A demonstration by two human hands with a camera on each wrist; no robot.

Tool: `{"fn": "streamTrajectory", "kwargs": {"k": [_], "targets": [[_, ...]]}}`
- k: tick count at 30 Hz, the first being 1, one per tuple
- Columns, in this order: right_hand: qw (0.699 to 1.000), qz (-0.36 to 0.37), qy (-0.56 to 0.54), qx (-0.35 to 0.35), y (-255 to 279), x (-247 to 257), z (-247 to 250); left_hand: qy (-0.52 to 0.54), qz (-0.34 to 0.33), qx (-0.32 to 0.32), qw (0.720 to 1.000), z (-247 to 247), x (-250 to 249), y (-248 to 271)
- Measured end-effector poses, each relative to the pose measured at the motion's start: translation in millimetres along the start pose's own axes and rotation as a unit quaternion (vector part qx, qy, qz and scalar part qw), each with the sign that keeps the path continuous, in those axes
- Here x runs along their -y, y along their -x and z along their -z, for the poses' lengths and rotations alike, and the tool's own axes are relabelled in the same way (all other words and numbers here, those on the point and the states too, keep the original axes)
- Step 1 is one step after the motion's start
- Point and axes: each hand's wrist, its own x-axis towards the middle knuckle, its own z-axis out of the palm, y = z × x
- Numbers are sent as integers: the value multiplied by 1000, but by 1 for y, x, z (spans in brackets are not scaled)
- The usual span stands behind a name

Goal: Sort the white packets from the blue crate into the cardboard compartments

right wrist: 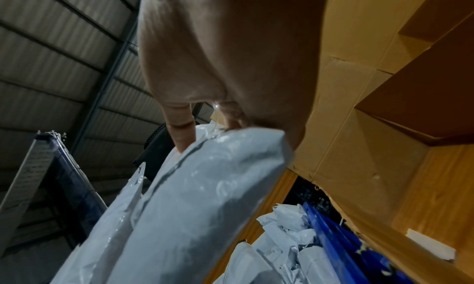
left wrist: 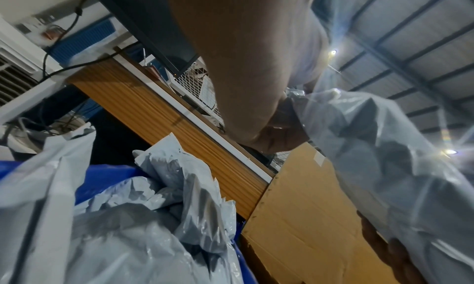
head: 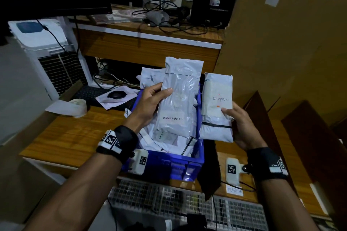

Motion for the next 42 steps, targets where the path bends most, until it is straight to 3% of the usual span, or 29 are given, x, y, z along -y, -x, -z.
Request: {"fn": "streamTrajectory", "kwargs": {"k": [13,20,29,33,38,40,42], "targets": [[998,57,-8,30,53,17,-24,-25,48,63,997,-3,2,25],[997,63,-3,49,57,26,-43,-60,35,84,994,-7,-9,36],[998,63,-18,24,63,22,-54,-48,37,99,993,-4,-10,42],[997,67,-39,-14,63,21,-58,-3,96,71,993,-7,-9,52],[993,73,-80,-45,66,17,-63,26,178,130,975,-4,13,76],[993,73,-76,-58,66,12,-60,11,176,139,974,-5,22,82],[992,67,-73,-73,68,7,-54,7,164,94,982,-3,21,83]]}}
